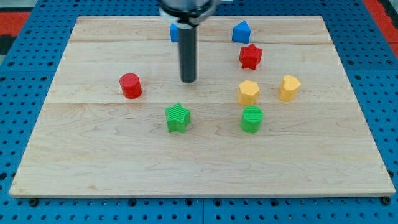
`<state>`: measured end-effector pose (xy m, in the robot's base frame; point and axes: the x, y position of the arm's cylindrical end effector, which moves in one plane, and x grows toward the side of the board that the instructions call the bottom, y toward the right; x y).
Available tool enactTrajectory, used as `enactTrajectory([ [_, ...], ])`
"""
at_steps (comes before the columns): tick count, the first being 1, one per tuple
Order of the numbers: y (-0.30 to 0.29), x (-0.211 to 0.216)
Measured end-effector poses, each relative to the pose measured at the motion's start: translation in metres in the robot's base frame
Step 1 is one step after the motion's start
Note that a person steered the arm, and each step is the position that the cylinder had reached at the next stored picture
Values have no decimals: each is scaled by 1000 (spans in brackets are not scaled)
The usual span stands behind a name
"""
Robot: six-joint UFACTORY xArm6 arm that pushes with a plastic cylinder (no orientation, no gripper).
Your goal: Place the red circle above the green star
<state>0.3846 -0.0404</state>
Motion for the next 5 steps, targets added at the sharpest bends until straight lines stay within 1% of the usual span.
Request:
enactTrajectory([
  [1,-31,35],
  [2,-53,81],
  [3,-132,63],
  [4,-162,20],
  [5,-175,-1],
])
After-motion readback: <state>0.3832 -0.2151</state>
